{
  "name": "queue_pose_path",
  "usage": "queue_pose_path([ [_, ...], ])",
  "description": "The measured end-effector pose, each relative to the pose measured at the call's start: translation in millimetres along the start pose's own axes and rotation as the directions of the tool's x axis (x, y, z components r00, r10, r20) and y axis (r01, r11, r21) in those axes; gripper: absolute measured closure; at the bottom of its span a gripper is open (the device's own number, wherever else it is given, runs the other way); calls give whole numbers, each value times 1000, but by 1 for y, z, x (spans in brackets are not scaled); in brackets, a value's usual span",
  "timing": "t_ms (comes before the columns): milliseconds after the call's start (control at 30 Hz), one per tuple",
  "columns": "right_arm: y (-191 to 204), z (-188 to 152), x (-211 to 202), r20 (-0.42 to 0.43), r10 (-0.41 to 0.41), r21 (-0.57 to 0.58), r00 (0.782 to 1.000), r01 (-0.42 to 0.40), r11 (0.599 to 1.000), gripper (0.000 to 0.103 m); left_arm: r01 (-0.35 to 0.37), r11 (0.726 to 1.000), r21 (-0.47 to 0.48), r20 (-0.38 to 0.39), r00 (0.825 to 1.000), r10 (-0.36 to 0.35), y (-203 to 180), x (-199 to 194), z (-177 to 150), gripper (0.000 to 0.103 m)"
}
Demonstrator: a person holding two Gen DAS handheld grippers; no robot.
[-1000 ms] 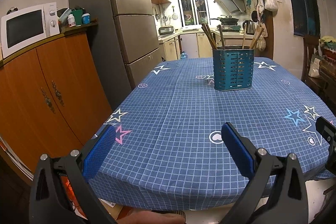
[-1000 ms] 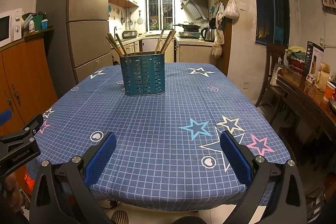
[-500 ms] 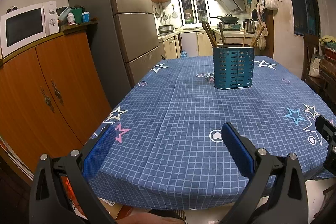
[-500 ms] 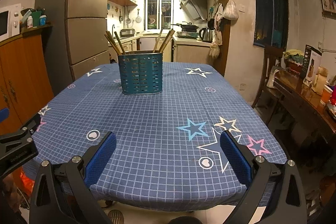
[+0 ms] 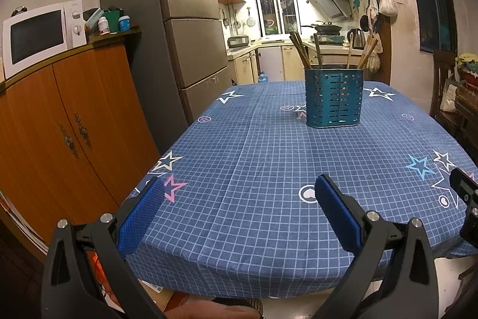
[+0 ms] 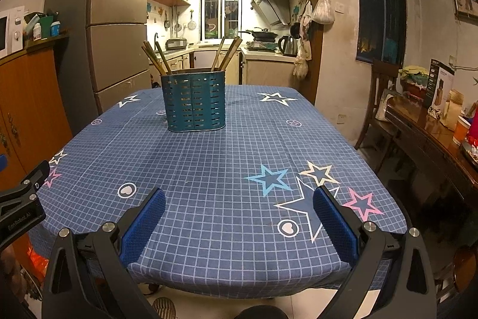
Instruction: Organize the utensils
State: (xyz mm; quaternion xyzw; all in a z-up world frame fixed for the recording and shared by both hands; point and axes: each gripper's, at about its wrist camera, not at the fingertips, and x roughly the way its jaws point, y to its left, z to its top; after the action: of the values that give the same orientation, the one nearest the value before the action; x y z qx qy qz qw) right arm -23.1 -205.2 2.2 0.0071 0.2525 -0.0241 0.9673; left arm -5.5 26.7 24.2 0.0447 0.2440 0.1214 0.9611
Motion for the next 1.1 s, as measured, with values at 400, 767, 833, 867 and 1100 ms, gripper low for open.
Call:
queue_pose_path([
  [400, 8, -1, -13, 41, 51, -29, 998, -50, 998, 4, 121, 992, -34, 23, 992, -120, 5, -7, -3, 6],
  [767, -4, -1, -23, 72, 29, 1, 997, -29, 1000, 4, 255, 967, -27, 7, 967, -254, 1, -7, -6, 6],
  [833, -4, -1, -24, 73, 26, 9, 997, -26, 1000, 4, 269, 963, -31, -3, 963, -270, 1, -5, -6, 6],
  [867, -5, -1, -24, 74, 25, 12, 997, -26, 1000, 4, 273, 962, -29, -6, 962, -273, 1, -4, -7, 6],
  [1100, 2, -1, -25, 75, 25, -21, 997, -24, 1000, 4, 286, 958, -17, -1, 958, -286, -3, -7, -8, 6],
])
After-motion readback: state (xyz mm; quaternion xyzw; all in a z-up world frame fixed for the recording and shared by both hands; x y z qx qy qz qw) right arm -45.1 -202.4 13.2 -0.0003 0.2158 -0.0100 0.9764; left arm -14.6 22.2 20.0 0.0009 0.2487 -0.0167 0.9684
